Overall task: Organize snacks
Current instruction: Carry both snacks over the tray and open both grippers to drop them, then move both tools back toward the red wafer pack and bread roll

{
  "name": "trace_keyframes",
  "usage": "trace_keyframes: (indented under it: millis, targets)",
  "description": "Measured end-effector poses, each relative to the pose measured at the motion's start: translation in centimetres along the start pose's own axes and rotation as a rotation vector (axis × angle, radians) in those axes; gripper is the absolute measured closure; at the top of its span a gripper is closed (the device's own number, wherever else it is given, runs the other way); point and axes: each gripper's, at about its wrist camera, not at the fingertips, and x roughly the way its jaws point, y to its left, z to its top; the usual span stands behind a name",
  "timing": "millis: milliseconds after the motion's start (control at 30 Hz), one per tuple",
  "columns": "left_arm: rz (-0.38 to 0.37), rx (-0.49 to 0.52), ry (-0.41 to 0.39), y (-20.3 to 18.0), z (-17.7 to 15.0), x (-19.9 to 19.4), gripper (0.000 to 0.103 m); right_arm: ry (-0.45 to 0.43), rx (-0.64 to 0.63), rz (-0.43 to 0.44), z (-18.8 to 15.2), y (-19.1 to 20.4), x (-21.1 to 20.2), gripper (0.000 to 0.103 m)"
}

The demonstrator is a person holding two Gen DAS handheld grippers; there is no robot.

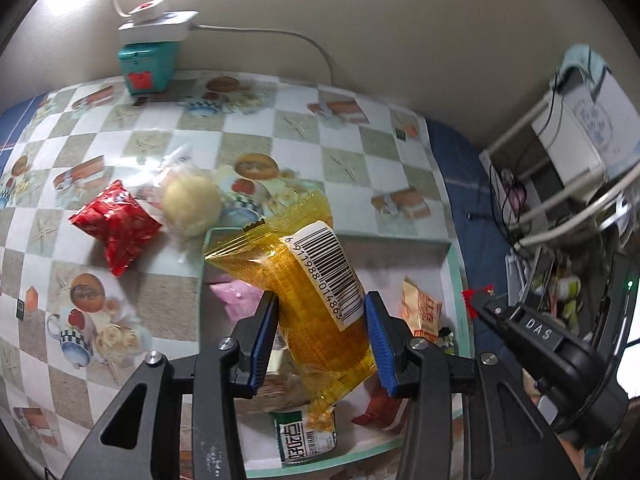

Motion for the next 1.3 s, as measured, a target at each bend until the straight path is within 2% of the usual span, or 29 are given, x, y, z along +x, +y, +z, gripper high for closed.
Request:
trace_keyframes:
  millis: [167, 433, 567, 767, 833, 900, 933, 1000, 1067, 1100, 1233, 1300]
  targets:
    - [0.003, 0.021, 0.033, -1.0, -0.5, 1.4, 0.058, 0.014, 0.025, -0.019, 0.3, -1.8, 0.5, 0.082]
    - [0.01, 0.042, 0.065, -1.6, -1.0, 2.7, 0.057, 0.104, 0.06, -0.061, -0.6, -3.5, 3.7, 0.079]
    - [-0.006, 0.038, 0.08, -1.6, -1.1, 3.0, 0.046, 0.136, 0.098, -0.07, -0.8, -4.1, 4.4, 0.078]
    - [0.002, 0.019, 0.086, -1.0, -0.8, 2.9, 0.042, 0.139, 0.094, -0.113, -0.8, -4.0, 4.3, 0.068]
    - [0.006, 0.007, 0.084, -0.6, -0.7, 2.8, 0.038, 0.136, 0.087, -0.131, -0.8, -3.8, 4.0, 0.061]
    - [0.012, -0.004, 0.081, 0.0, -0.5, 2.7, 0.037, 0.124, 0.079, -0.146, -0.6, -3.4, 3.4, 0.048]
    - [0.019, -0.01, 0.079, 0.2, -0.4, 2.7, 0.036, 0.116, 0.073, -0.147, -0.5, -3.0, 3.0, 0.045]
    - [0.042, -0.022, 0.071, 0.8, -0.2, 2.6, 0.03, 0.094, 0.052, -0.138, -0.2, -2.2, 2.0, 0.032]
    - [0.076, -0.04, 0.058, 1.5, 0.0, 2.4, 0.022, 0.073, 0.013, -0.133, -0.1, -1.1, 1.1, 0.022]
    - [0.089, -0.049, 0.051, 1.9, 0.1, 2.3, 0.02, 0.069, -0.005, -0.137, -0.1, -0.7, 0.9, 0.018]
    - [0.128, -0.089, 0.026, 3.8, 0.6, 1.8, 0.019, 0.068, -0.083, -0.149, -0.5, 1.5, 0.6, 0.015]
    - [0.14, -0.116, 0.015, 4.9, 0.9, 1.5, 0.018, 0.074, -0.105, -0.149, -0.7, 2.2, 0.7, 0.009]
